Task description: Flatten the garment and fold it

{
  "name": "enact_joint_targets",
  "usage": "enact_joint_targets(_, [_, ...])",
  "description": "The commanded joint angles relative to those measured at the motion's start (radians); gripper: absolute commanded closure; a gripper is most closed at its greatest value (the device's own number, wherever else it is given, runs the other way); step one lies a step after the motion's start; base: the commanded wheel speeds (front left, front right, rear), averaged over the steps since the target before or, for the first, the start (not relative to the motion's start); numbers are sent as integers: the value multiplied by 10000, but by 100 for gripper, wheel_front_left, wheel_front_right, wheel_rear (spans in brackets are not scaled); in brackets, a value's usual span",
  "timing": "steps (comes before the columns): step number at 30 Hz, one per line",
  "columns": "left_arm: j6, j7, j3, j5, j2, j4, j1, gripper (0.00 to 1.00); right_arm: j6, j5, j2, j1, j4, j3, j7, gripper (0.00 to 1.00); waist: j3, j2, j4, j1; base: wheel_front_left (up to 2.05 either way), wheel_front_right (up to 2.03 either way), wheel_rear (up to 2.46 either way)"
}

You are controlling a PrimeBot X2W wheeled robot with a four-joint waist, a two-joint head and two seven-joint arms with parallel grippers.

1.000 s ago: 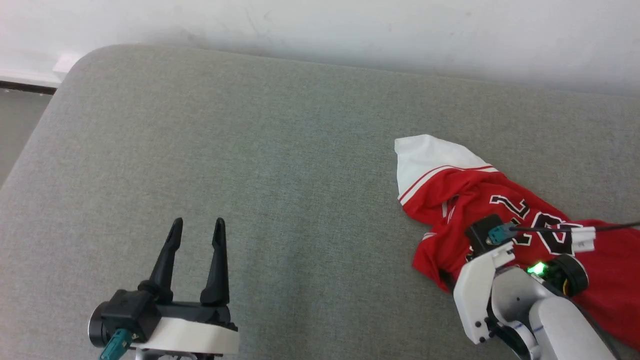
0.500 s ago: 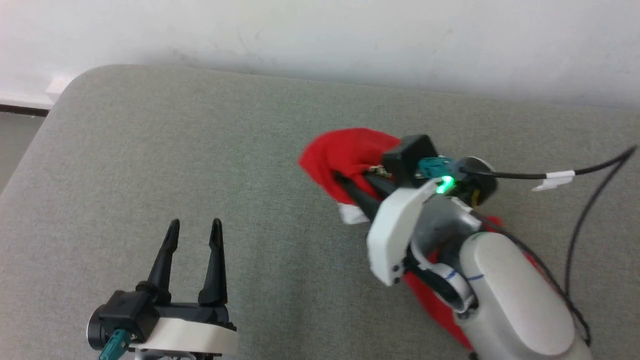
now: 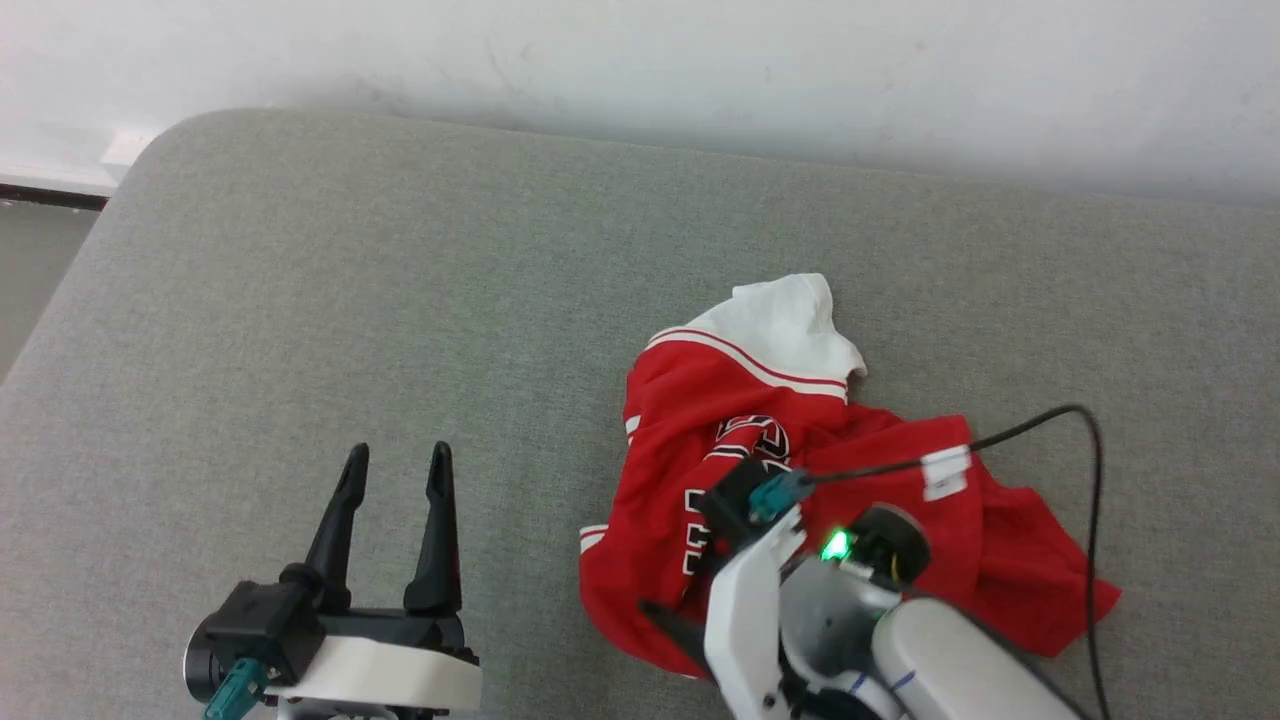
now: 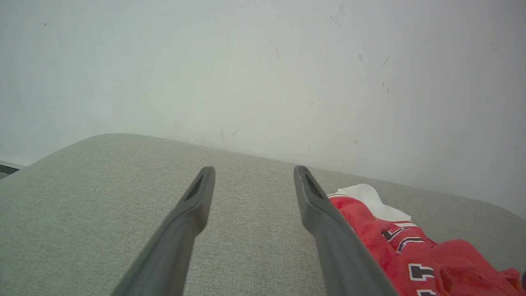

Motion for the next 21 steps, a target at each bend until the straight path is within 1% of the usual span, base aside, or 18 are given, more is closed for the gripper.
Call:
enact_joint_targets(1, [13, -47, 39, -13, -20, 29, -63, 0, -6, 44, -43, -108, -203, -182, -100, 0, 28, 1, -36, -1, 0, 0, 0])
enact_joint_targets(4, [31, -47, 91, -18, -20, 40, -77, 0, -6, -83, -44, -332, -606, -1042, -503, 0, 46, 1, -120, -1, 0, 0, 0])
enact_joint_targets(7, [25, -47, 77, -38, -20, 49, -89, 0, -6, -406, 25, -559, -891, -2156, -875, 0, 55, 1, -214, -1, 0, 0, 0])
enact_joint_targets(11, [24, -47, 12, -47, -20, 58, -157, 0, -6, -1573, -247, -768, -955, -3635, -975, 0, 93, 1, -261, -1, 0, 0, 0])
enact_joint_targets(13, [21, -47, -12, -53, -20, 56, -189, 0, -6, -2045, -311, -647, -789, -4377, -714, 0, 119, 1, -247, -1, 0, 0, 0])
enact_joint_targets(16, [-23, -47, -50, -22, -20, 72, -229, 0, -6, -2668, -521, -373, -492, -5077, -245, 0, 178, 1, -190, -1, 0, 0, 0])
enact_joint_targets(18, [-57, -47, -54, 22, -20, 89, -244, 0, -6, -2889, -618, -99, -183, -5226, 176, 0, 206, 1, -137, -1, 0, 0, 0])
enact_joint_targets(21, [-101, -47, -36, 72, -20, 107, -251, 0, -6, -2899, -537, 278, 364, -5381, 604, 0, 231, 1, -62, -1, 0, 0, 0])
